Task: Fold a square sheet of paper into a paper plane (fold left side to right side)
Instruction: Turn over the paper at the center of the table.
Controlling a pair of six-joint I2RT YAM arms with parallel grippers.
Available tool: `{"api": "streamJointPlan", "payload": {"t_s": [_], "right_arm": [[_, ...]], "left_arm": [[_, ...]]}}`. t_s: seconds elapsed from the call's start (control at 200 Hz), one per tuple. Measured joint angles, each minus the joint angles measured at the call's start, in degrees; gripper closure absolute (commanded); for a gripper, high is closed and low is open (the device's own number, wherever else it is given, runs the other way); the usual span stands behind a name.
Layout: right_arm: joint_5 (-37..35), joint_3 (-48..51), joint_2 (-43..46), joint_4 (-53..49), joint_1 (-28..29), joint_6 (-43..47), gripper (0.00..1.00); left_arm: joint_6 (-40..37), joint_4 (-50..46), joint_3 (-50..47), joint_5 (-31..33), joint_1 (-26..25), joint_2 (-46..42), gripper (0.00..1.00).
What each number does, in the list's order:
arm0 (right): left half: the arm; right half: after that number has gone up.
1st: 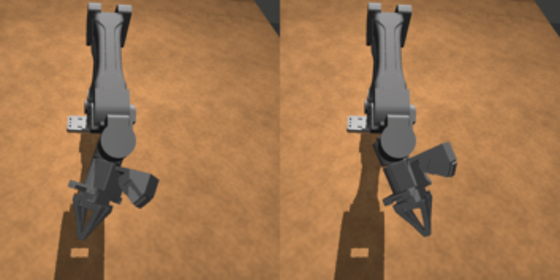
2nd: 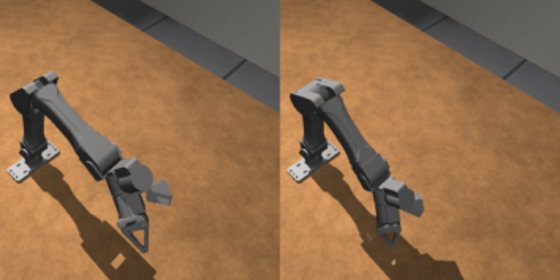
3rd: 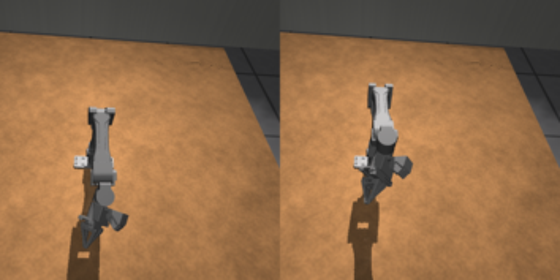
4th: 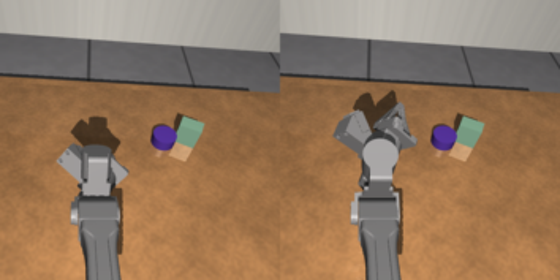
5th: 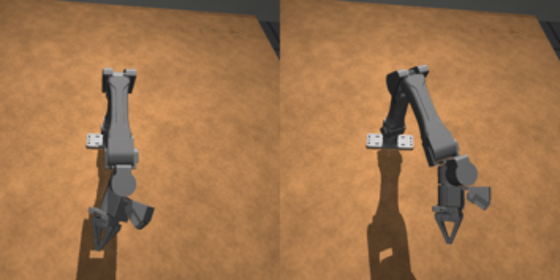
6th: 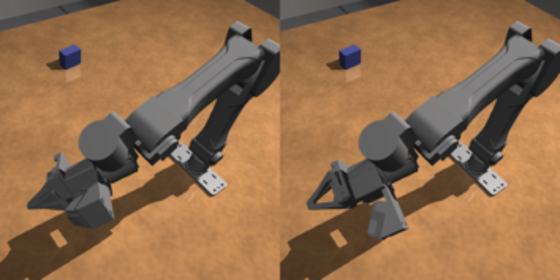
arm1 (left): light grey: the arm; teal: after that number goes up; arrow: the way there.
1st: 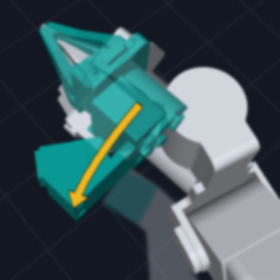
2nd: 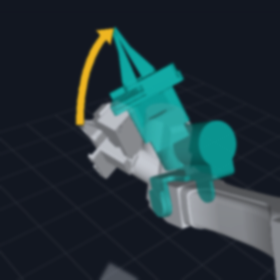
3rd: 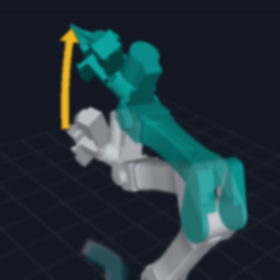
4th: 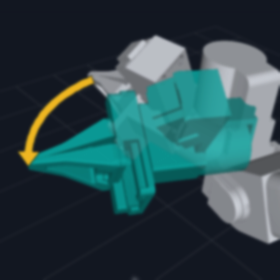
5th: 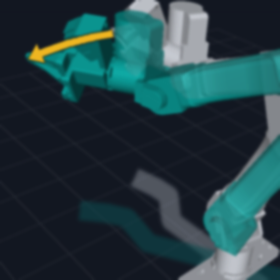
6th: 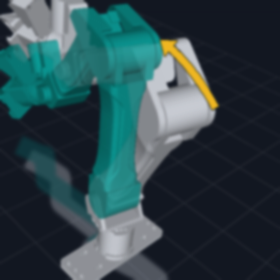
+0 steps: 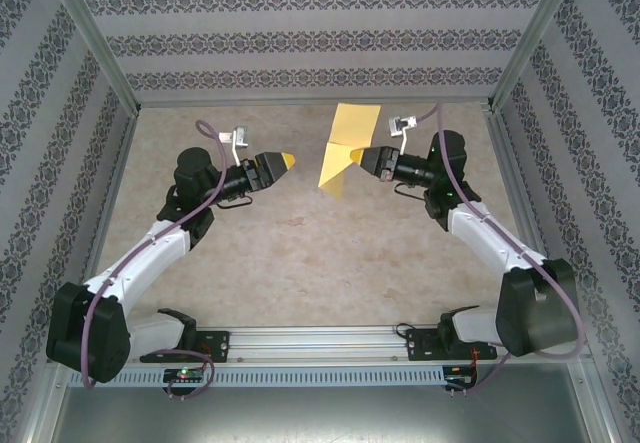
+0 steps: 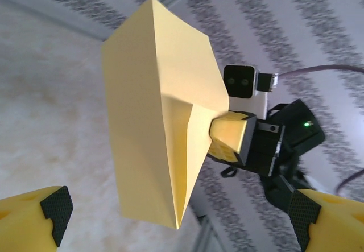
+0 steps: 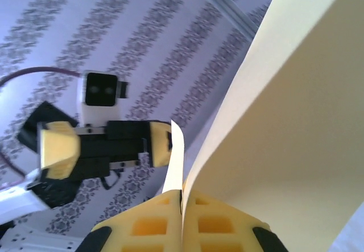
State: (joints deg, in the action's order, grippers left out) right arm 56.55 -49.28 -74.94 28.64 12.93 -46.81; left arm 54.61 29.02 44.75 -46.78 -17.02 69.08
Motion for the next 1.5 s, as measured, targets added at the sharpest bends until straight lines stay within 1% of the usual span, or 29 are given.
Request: {"api": "streamJointPlan", "payload": {"t_s": [0.13,0.26,0.32,0.365,0.415,0.585,0.674,0.849,0.959,1.009,1.089,1.134,1.179,1.244,1.304,1.379,1.439,1.499], "right_arm": [[1.4,-3.9,1.5,1.7,2.3,-1.5,1.00],[2.3,-6.8,1.9,1.7,5.9,-1.5,1.00],[2.7,-7.8,1.9,1.5,7.2,-1.5,1.00],[2.9,-8.3,1.9,1.5,7.9,-1.5,1.00],[3.1,-8.7,1.9,1.4,8.6,-1.5,1.00],[3.4,-9.1,1.9,1.2,9.0,-1.5,1.00],[3.4,-9.1,1.9,0.7,9.0,-1.5,0.99],[3.4,-9.1,2.0,0.1,9.0,-1.5,0.93],[3.4,-9.1,2.2,-0.1,9.0,-1.5,0.88],[3.4,-9.0,2.4,-0.5,9.0,-1.5,0.85],[3.3,-9.0,3.2,-1.6,8.9,-1.2,0.79],[3.1,-8.9,3.8,-2.6,8.8,-0.7,0.72],[2.8,-8.8,4.6,-4.5,8.5,0.3,0.69],[2.2,-8.7,6.1,-8.3,7.6,2.6,0.60],[1.0,-8.7,7.5,-12.7,6.4,5.4,0.55],[-1.7,-8.7,9.4,-19.8,4.3,9.6,0.45],[-5.3,-8.7,10.9,-25.5,2.7,13.2,0.40],[-11.1,-8.8,12.3,-32.5,1.5,17.1,0.37]], "left_arm": [[4.8,6.3,2.3,-2.4,-0.6,1.3,0.00],[7.2,9.2,5.9,-4.0,-3.1,3.1,0.00],[7.7,10.1,7.1,-4.7,-4.4,3.7,0.01],[8.0,10.6,7.8,-5.3,-5.2,4.1,0.04],[8.3,10.8,8.3,-5.6,-5.9,4.2,0.09],[8.8,11.2,8.7,-6.2,-7.0,4.4,0.34],[8.5,11.3,9.0,-6.6,-7.3,4.4,0.44],[6.6,9.7,9.9,-6.8,-8.1,4.0,0.70],[5.1,7.9,10.2,-6.8,-8.3,3.3,0.82],[4.4,6.9,10.4,-6.7,-8.5,2.9,0.85],[3.0,4.8,10.8,-6.5,-8.5,2.4,0.85],[2.1,3.4,11.0,-6.2,-8.5,2.1,0.85],[0.7,1.5,11.1,-5.7,-8.6,1.7,0.85],[-2.2,-2.9,11.6,-4.3,-8.9,1.2,0.85],[-5.6,-8.3,12.4,-2.3,-9.5,0.8,0.85],[-11.3,-16.8,13.9,1.7,-10.6,0.1,0.85],[-16.2,-24.3,15.6,6.1,-12.0,-0.3,0.87],[-20.9,-31.5,17.3,11.5,-13.8,-0.3,0.90]]}}
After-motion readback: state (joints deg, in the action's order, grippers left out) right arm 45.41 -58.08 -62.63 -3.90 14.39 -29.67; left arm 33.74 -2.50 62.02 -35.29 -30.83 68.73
